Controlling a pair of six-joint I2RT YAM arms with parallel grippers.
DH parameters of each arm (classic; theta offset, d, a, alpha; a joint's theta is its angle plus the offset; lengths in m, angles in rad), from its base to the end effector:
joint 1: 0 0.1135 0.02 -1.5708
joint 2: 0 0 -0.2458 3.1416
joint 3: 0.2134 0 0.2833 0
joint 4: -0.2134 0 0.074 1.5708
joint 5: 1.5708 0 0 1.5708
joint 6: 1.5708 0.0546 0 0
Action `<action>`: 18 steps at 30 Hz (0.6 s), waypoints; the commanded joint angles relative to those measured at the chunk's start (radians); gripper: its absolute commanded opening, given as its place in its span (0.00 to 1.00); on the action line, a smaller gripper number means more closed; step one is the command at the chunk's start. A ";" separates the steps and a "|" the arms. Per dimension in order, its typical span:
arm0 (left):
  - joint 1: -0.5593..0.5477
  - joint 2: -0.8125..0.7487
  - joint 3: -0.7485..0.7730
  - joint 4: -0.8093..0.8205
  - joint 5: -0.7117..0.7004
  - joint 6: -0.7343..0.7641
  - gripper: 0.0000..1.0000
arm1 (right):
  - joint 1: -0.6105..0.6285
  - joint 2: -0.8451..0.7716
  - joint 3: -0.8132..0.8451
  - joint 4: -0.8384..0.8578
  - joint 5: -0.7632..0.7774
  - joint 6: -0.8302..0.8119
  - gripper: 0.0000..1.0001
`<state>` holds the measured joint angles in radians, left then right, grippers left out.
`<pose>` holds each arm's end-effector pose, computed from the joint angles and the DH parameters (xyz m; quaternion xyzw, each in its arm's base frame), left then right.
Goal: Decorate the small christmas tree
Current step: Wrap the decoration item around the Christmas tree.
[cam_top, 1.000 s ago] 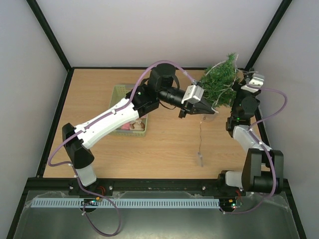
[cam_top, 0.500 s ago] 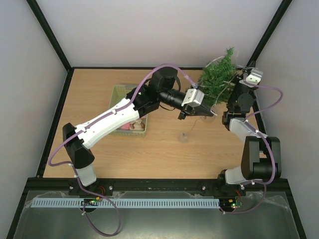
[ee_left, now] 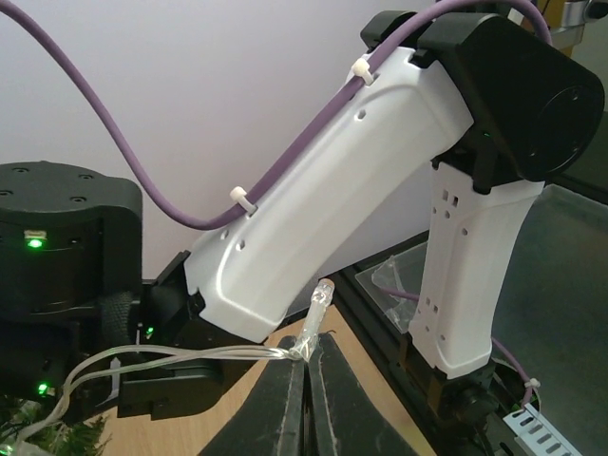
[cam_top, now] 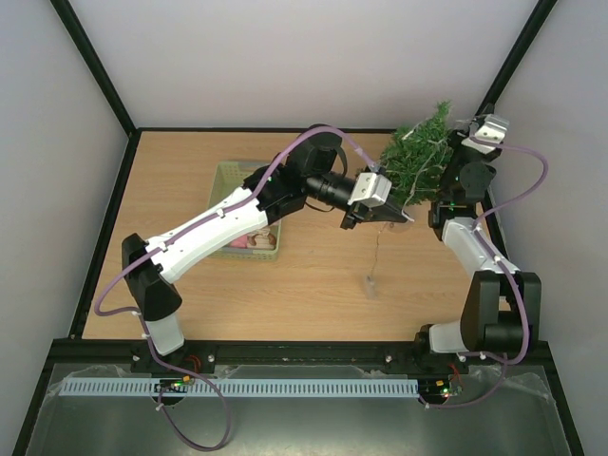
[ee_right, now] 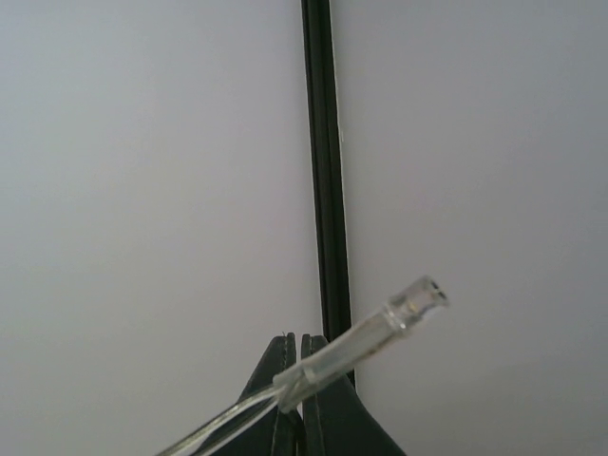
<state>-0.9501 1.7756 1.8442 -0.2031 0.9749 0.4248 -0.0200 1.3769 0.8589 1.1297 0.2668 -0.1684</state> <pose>0.2225 -0.3889 0.4190 0.6604 0.3186 -0.4915 0.4698 0.3462 -0.0213 0.3425 0.0838 0.4648 -0.1438 0.8697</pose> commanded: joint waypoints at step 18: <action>-0.041 -0.005 -0.021 0.034 -0.057 0.044 0.02 | -0.008 0.171 0.228 -0.164 0.156 0.101 0.01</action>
<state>-0.9794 1.7752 1.8309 -0.1959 0.9199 0.4450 -0.0250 1.5455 1.0756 0.9451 0.3851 -0.1043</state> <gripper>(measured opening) 0.029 0.017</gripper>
